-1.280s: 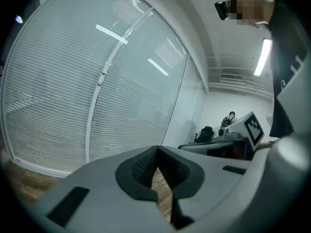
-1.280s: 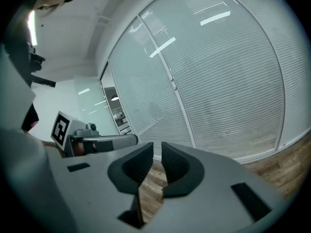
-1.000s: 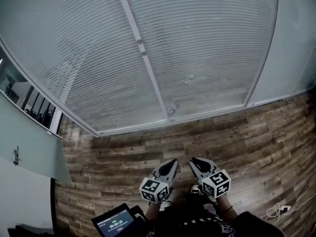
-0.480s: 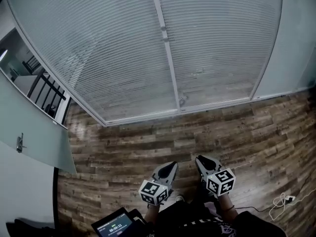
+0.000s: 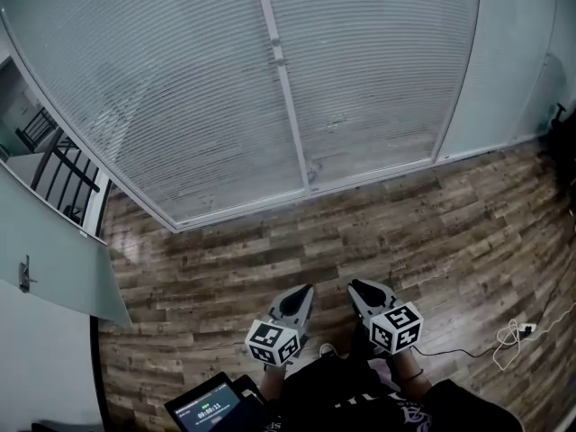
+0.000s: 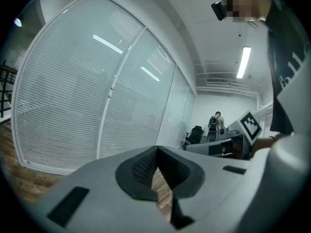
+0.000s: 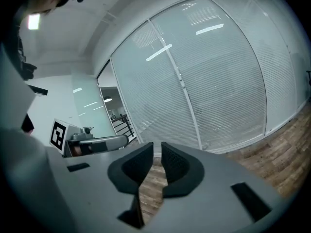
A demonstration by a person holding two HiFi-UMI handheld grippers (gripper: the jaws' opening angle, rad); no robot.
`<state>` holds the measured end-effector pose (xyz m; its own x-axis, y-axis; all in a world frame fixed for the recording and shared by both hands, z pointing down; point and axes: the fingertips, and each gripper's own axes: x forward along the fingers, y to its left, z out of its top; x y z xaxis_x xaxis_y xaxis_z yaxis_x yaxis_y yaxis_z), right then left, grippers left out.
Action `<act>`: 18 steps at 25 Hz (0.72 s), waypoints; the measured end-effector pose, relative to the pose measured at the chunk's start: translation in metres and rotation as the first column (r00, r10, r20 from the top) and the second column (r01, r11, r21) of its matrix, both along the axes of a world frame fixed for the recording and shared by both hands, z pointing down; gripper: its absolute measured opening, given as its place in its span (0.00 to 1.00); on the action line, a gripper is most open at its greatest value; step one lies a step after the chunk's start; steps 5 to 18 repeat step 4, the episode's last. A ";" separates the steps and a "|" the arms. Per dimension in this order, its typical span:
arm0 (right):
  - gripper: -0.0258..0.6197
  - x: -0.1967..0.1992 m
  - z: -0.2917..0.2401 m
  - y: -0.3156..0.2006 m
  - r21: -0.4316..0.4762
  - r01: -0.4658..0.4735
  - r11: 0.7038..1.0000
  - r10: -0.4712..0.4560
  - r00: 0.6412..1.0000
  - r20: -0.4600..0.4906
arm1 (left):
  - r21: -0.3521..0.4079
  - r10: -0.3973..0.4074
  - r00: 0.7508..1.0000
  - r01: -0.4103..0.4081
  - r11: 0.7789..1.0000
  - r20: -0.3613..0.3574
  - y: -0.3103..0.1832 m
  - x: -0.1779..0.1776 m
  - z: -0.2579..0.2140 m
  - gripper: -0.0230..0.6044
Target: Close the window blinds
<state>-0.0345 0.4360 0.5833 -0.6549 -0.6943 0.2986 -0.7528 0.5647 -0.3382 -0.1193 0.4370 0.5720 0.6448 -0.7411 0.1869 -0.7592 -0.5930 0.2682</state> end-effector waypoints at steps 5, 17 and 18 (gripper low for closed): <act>0.13 0.011 -0.002 0.015 0.002 -0.014 1.000 0.014 1.000 -0.003 | -0.003 0.020 1.000 -0.020 1.000 -0.001 0.015 0.012 0.000 0.04; 0.13 0.011 -0.002 0.015 0.002 -0.014 1.000 0.014 1.000 -0.003 | -0.003 0.020 1.000 -0.020 1.000 -0.001 0.015 0.012 0.000 0.04; 0.13 0.011 -0.002 0.015 0.002 -0.014 1.000 0.014 1.000 -0.003 | -0.003 0.020 1.000 -0.020 1.000 -0.001 0.015 0.012 0.000 0.04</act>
